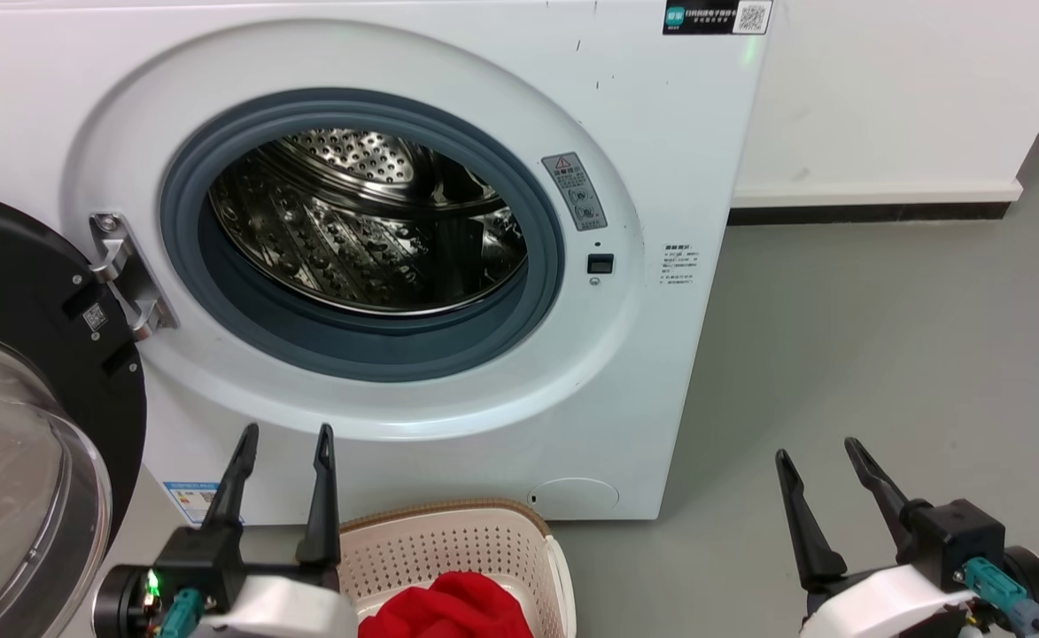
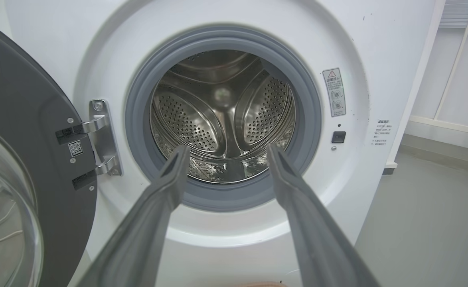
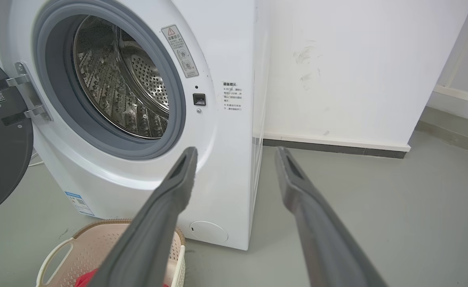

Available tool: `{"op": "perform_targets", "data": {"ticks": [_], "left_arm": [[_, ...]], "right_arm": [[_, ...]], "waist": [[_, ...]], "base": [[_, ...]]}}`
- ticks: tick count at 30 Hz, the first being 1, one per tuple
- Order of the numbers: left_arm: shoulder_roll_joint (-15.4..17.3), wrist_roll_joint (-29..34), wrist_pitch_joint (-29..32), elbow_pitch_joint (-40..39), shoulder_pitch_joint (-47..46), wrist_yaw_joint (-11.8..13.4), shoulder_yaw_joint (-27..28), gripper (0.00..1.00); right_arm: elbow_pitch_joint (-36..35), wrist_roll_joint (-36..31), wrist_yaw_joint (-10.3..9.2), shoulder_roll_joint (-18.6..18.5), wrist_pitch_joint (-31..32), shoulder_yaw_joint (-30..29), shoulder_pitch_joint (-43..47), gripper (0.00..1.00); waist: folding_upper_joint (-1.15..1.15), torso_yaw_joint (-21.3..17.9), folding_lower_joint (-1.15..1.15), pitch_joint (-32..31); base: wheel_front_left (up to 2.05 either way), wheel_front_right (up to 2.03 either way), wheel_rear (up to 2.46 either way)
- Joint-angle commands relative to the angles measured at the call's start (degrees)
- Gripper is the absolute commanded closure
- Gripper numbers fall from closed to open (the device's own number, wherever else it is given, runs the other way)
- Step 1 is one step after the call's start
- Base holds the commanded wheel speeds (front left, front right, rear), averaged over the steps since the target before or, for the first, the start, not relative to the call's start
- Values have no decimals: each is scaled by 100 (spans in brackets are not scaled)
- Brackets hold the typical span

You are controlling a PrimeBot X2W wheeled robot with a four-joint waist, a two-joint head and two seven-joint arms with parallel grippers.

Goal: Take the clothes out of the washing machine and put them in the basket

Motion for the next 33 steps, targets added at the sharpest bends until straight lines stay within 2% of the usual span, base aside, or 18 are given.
{"op": "perform_targets", "data": {"ticks": [1, 11, 28, 29, 33], "left_arm": [[19, 34, -14, -62, 107, -8, -19, 0], [-3, 56, -14, -265, 634, 81, -130, 0], [56, -4, -14, -252, 651, 114, -179, 0], [42, -4, 1, -232, 636, 92, -178, 100], [27, -231, 101, -50, 593, 73, -128, 100]], "right_arm": [[-20, -26, -2, 5, 19, -21, 95, 0], [-39, 4, -2, 6, 73, -71, 314, 0], [-2, 61, -2, 6, 60, -26, 306, 0], [12, 56, 0, 0, 61, -33, 284, 100], [115, 296, 1, 0, 49, -17, 326, 100]], "waist": [[0, 6, 1, -45], [0, -12, 1, -227], [0, 1, 1, -253], [0, 1, 2, -253], [0, 1, 2, -244]], "base": [[0, 0, 0], [0, 0, 0], [0, 0, 0], [0, 0, 0], [0, 0, 0]]}}
